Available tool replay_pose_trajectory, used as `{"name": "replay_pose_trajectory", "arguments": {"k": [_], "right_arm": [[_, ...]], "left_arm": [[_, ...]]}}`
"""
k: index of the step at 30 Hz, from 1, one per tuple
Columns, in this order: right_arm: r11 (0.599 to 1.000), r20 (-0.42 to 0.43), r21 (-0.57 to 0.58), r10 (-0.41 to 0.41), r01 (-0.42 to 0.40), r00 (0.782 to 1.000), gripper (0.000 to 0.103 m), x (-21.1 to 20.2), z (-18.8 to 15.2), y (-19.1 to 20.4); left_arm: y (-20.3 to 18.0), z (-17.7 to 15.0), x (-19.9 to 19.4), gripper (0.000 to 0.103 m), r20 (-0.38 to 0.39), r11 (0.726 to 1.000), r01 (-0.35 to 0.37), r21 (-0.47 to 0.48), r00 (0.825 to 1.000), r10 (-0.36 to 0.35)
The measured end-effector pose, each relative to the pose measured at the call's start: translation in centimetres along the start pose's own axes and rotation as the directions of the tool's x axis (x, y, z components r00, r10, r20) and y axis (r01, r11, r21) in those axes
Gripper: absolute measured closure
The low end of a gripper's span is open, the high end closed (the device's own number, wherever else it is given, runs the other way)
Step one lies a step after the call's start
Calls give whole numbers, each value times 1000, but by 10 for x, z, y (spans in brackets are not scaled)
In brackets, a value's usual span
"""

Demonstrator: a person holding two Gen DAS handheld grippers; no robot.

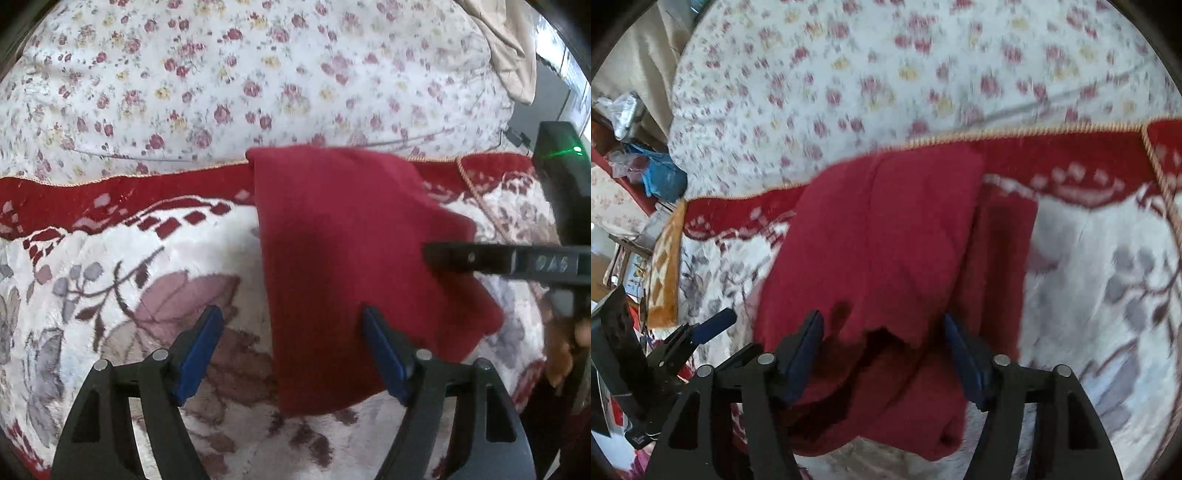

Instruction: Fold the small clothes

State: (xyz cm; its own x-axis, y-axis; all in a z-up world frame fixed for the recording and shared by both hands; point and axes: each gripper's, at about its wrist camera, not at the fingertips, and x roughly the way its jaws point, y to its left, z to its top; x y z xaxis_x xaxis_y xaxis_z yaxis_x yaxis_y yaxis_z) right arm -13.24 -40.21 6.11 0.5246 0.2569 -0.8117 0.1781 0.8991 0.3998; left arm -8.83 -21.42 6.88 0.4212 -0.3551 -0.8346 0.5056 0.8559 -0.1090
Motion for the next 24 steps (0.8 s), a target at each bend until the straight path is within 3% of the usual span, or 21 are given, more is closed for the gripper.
{"name": "replay_pose_trajectory", "arguments": {"k": [2, 4, 7, 11, 12, 13, 14, 15, 16, 18, 19, 22, 24], "right_arm": [[997, 35, -68, -41, 43, 999, 84, -8, -9, 6], [993, 56, -96, -65, 70, 996, 90, -19, -20, 3], [984, 49, -99, -142, 146, 989, 91, -10, -30, -6], [988, 71, -95, -114, 121, 991, 90, -20, -28, 1], [991, 88, -85, -97, 104, 991, 88, -28, -26, 1], [993, 108, -66, -91, 98, 990, 76, -35, -23, 1], [995, 131, -45, -86, 92, 988, 52, -42, -20, -1], [997, 162, -14, -77, 81, 984, 41, -46, -14, -2], [997, 177, 13, -78, 77, 981, 34, -45, -9, -5], [996, 166, 39, -80, 74, 983, 34, -31, 1, -4], [997, 150, 41, -78, 72, 986, 36, -22, 4, -3], [994, 84, 9, -107, 106, 991, 69, 9, 7, -1], [990, 117, -47, -126, 132, 985, 77, 4, 5, 3]], "left_arm": [[4, -5, -2, 26, -3, 1000, 17, -1, 1000, -17], [3, -7, -3, 26, 6, 1000, 24, 4, 1000, -24], [-6, -8, 5, 24, -1, 999, 26, 26, 1000, -26], [-17, -11, 10, 24, 18, 997, -25, 71, 1000, 24], [-17, -11, 9, 24, 21, 997, -26, 68, 999, 25], [-17, -11, 9, 24, 22, 998, -24, 66, 1000, 22], [-16, -10, 10, 24, 21, 998, -22, 65, 1000, 21], [-16, -10, 11, 24, 18, 998, -21, 62, 1000, 20], [-16, -9, 11, 24, 17, 998, -19, 59, 1000, 18], [-16, -9, 12, 24, 17, 998, -17, 55, 1000, 16], [-16, -9, 12, 24, 18, 998, -18, 56, 1000, 17], [-17, -9, 11, 23, 26, 998, -26, 59, 999, 25], [-17, -9, 9, 23, 31, 998, -28, 58, 999, 26]]}}
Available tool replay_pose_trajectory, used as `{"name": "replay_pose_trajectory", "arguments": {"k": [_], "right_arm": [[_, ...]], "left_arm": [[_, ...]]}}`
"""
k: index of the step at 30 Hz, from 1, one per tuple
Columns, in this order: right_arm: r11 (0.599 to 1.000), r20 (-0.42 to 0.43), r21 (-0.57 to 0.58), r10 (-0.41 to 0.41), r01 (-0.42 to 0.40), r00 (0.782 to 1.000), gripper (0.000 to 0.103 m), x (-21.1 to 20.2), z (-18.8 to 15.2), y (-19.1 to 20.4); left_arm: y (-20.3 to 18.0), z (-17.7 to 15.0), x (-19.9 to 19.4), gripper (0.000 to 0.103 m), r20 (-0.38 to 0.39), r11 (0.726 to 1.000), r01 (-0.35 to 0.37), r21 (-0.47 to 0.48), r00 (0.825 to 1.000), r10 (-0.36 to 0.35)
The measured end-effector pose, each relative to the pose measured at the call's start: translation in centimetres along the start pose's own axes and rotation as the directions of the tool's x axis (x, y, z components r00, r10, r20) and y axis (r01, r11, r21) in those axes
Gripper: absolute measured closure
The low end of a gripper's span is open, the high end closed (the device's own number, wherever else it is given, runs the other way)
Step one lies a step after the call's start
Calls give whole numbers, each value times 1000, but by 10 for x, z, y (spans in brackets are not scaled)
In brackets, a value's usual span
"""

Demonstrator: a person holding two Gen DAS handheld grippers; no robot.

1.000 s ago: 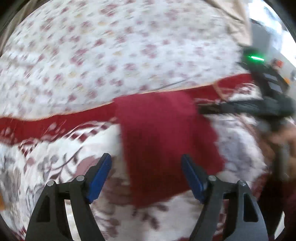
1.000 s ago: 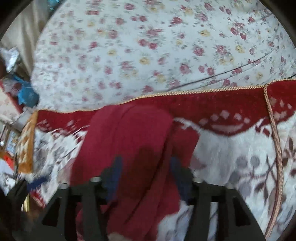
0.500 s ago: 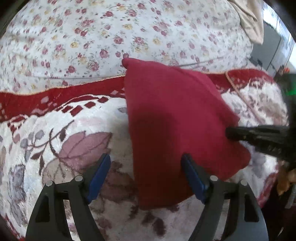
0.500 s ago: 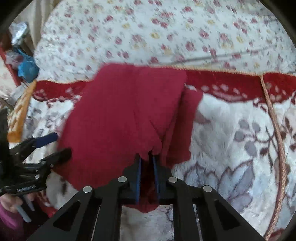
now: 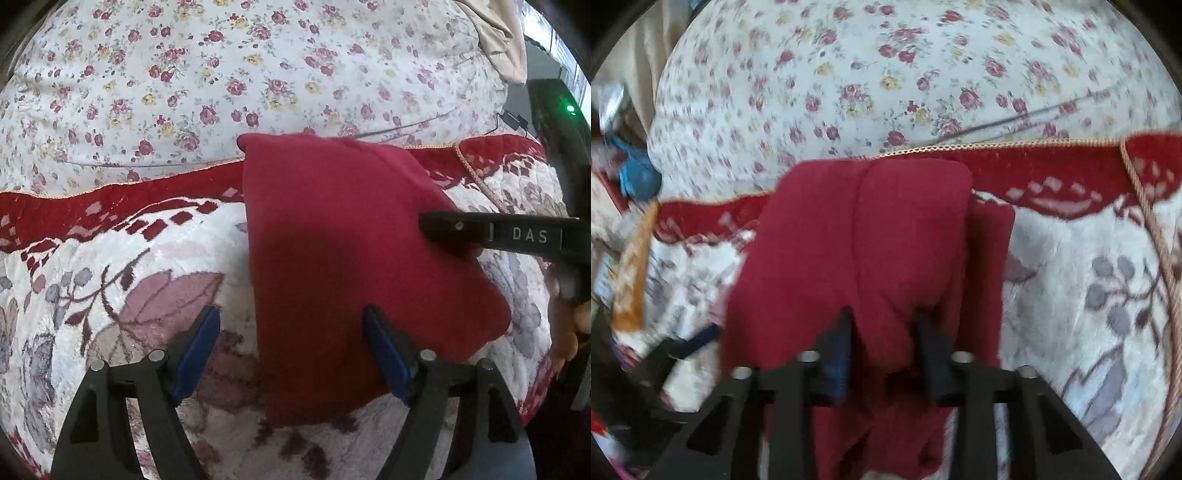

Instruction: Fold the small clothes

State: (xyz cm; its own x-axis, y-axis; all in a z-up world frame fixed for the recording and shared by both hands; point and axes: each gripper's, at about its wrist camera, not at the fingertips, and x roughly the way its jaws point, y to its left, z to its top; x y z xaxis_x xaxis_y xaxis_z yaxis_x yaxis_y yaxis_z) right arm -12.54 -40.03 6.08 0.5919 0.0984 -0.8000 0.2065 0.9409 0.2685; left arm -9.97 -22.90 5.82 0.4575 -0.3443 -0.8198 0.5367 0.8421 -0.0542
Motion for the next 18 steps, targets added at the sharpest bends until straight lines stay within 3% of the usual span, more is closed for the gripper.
{"name": "replay_pose_trajectory", "arguments": {"k": [3, 7, 9, 11, 12, 15, 18], "right_arm": [[998, 48, -52, -29, 31, 998, 81, -19, 4, -4], [985, 26, -94, -140, 141, 990, 81, 3, -1, -5], [989, 38, -76, -126, 128, 991, 80, 2, -5, -7], [993, 41, -39, -113, 114, 993, 63, -7, -5, -11], [995, 51, -7, -100, 100, 994, 60, -16, -3, -13], [996, 110, -9, -82, 84, 991, 60, -39, 0, -6], [992, 145, -54, -109, 117, 983, 60, -44, 9, 8]], "left_arm": [[-1, 1, -3, 16, 12, 1000, 2, -3, 1000, -1], [-3, 3, 0, 14, 9, 1000, 16, -9, 1000, -16], [-3, 2, 1, 14, 2, 1000, 3, -5, 1000, -3], [-3, 0, 1, 14, 1, 1000, -1, -3, 1000, 1], [-2, 0, 1, 14, 0, 1000, -2, -4, 1000, 2], [-1, 0, 1, 14, 1, 1000, -3, -10, 1000, 3], [-1, 0, 2, 14, -1, 1000, -2, -20, 1000, 2]]}}
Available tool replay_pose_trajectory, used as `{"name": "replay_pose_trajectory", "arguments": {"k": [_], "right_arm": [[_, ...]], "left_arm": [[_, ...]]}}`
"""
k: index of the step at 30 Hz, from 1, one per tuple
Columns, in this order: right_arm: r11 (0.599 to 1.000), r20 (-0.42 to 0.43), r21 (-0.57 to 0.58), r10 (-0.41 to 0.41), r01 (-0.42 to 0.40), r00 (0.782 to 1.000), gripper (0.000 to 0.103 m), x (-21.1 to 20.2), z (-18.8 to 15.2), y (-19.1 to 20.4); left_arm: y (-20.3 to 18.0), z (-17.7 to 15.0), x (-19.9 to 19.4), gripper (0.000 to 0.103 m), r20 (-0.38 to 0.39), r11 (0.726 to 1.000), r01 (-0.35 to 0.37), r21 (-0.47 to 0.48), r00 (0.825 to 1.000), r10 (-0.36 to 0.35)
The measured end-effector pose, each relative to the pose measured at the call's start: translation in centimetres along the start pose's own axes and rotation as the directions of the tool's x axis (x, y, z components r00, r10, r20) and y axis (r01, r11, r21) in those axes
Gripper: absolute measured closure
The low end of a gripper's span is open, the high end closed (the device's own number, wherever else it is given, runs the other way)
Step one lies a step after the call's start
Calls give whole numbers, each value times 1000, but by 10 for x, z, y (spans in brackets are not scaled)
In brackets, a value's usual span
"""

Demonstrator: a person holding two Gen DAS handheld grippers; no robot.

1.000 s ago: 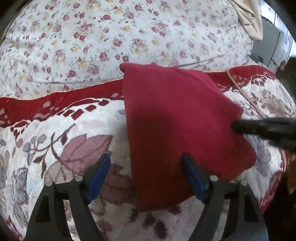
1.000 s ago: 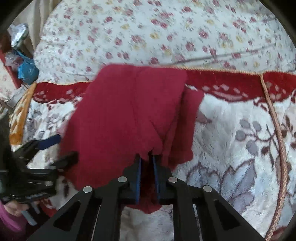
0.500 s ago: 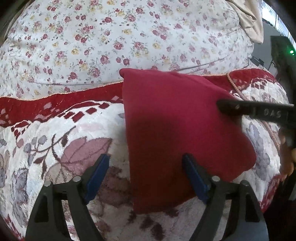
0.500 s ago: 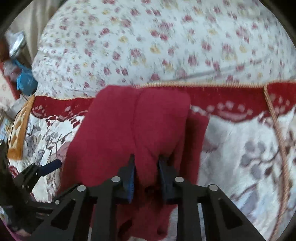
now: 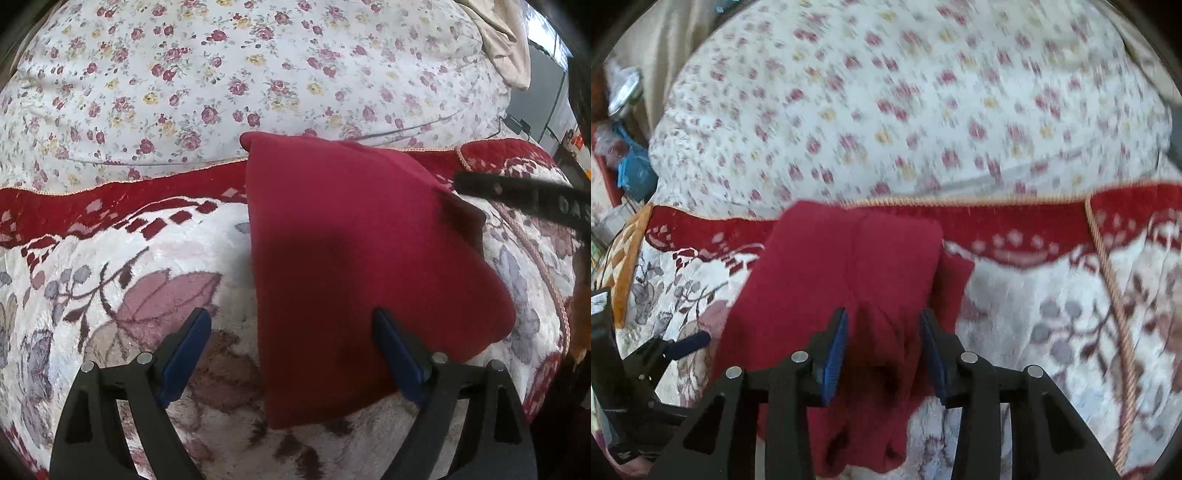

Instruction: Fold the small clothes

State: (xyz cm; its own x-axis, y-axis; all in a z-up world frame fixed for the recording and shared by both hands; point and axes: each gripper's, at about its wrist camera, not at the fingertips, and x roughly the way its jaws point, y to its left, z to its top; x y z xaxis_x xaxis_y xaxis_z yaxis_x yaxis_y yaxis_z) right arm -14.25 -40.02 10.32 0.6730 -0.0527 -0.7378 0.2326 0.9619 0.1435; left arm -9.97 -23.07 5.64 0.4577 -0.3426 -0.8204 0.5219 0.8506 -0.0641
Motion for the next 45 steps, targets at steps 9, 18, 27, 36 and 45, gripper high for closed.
{"name": "replay_pose_trajectory", "arguments": {"k": [9, 18, 27, 36, 45], "right_arm": [[988, -83, 29, -146, 149, 986, 60, 83, 29, -12], [991, -84, 84, -97, 104, 992, 55, 58, 26, -28], [999, -58, -48, -1, -1, 998, 55, 11, -18, 14], [994, -110, -65, -99, 92, 989, 55, 23, -47, 5], [998, -90, -53, -48, 44, 995, 55, 0, -54, 17]], "left_arm": [[1, -2, 4, 11, -11, 1000, 4, -10, 1000, -4], [-1, 0, 6, 10, -13, 1000, -1, -2, 1000, 1], [0, -2, 5, 9, -7, 1000, -12, -4, 1000, 12], [0, -2, 4, 8, -7, 1000, -18, -1, 1000, 18], [1, -1, 3, 8, -3, 1000, -21, -11, 1000, 21]]}}
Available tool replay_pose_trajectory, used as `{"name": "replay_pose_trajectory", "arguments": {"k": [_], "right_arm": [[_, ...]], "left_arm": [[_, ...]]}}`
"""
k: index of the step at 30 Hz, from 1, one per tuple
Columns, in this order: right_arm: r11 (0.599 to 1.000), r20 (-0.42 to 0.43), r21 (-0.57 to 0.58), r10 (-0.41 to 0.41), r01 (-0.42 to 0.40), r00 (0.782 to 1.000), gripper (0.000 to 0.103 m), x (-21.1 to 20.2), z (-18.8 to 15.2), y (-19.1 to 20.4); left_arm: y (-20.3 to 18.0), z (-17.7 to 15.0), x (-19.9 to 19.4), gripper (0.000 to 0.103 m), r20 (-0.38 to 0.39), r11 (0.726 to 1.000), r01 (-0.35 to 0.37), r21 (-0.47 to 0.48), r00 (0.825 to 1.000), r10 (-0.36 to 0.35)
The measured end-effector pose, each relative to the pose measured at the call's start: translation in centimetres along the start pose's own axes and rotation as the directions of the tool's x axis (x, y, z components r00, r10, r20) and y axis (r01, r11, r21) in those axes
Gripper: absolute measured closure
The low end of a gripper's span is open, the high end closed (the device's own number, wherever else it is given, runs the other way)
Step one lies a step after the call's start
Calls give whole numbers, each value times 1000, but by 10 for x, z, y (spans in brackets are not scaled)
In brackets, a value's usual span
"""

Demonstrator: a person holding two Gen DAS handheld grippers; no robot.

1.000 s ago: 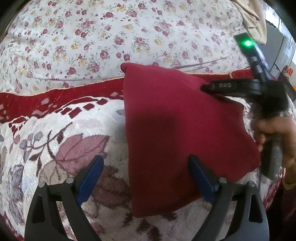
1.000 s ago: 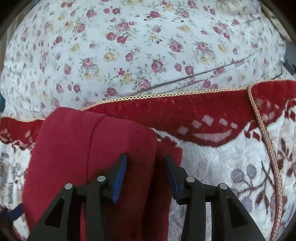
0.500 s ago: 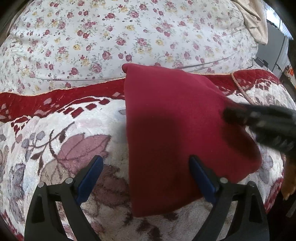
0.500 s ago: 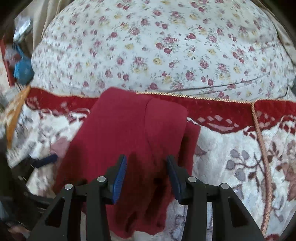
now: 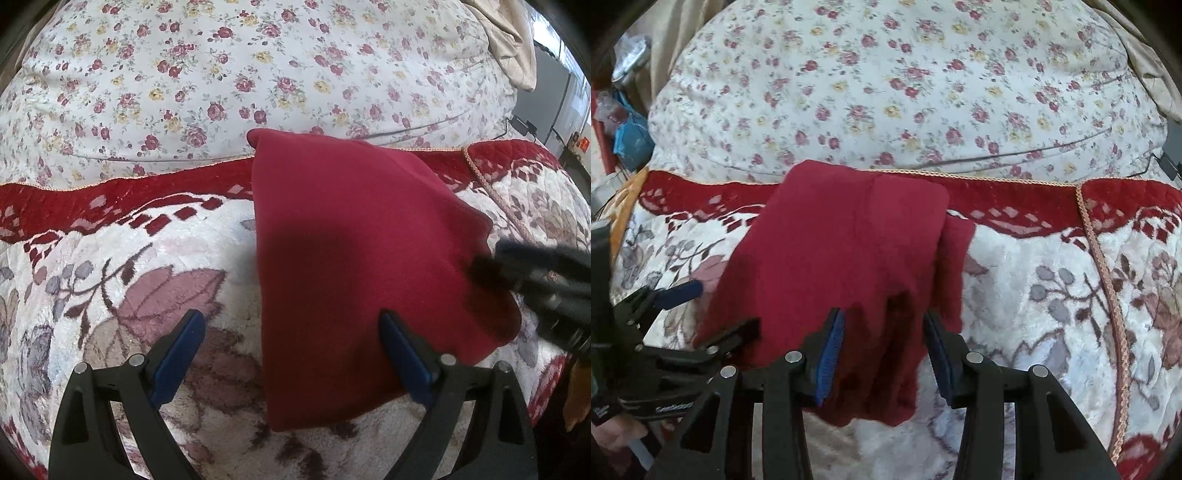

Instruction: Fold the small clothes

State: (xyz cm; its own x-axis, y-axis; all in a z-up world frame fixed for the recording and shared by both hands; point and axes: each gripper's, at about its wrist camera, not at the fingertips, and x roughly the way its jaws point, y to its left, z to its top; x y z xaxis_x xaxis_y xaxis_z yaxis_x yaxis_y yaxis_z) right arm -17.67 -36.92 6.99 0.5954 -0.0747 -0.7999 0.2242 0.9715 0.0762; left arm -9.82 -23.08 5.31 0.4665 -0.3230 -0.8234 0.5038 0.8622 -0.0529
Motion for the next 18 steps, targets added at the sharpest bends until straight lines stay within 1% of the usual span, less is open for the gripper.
{"name": "replay_pose_trajectory", "arguments": {"k": [2, 4, 7, 9, 10, 11, 12, 14, 15, 16, 17, 18], "right_arm": [[1000, -44, 10, -12, 13, 999, 53, 19, -8, -1], [999, -42, 35, -5, 7, 999, 49, 24, -13, -6], [998, -49, 64, 24, -21, 999, 46, 16, -9, -11], [995, -36, 89, 54, -50, 998, 42, 7, -5, -16], [992, -17, 106, 69, -66, 998, 36, 1, -3, -20], [990, 1, 121, 74, -74, 997, 29, -3, -1, -24], [987, 25, 143, 74, -77, 997, 26, -7, 2, -31], [978, 64, 195, 65, -77, 996, 12, -7, 6, -45], [968, 81, 234, 69, -86, 994, 10, -2, 9, -57], [961, 79, 259, 77, -95, 994, 8, 5, 12, -65], [954, 67, 281, 90, -105, 994, 8, 13, 13, -72], [945, 48, 300, 120, -129, 992, 8, 23, 16, -79]], "left_arm": [[0, 0, 0, 8, -2, 1000, 2, 0, 1000, -2], [0, -1, 1, 8, -3, 1000, 3, 1, 1000, -3], [1, 0, 1, 8, -3, 1000, 8, -5, 1000, -8], [2, 2, 0, 8, -3, 1000, 20, -17, 1000, -20], [3, 3, 0, 8, -1, 999, 25, -22, 1000, -25], [5, 4, -2, 8, 4, 999, 41, -33, 999, -41], [7, 6, -3, 8, 6, 998, 52, -41, 999, -52], [14, 11, -5, 8, 8, 992, 102, -74, 995, -101], [20, 14, -6, 8, 11, 984, 149, -101, 989, -149], [24, 16, -6, 8, 13, 978, 174, -117, 985, -174], [27, 17, -6, 8, 16, 972, 193, -133, 981, -193], [30, 20, -5, 7, 19, 966, 208, -152, 978, -208]]}}
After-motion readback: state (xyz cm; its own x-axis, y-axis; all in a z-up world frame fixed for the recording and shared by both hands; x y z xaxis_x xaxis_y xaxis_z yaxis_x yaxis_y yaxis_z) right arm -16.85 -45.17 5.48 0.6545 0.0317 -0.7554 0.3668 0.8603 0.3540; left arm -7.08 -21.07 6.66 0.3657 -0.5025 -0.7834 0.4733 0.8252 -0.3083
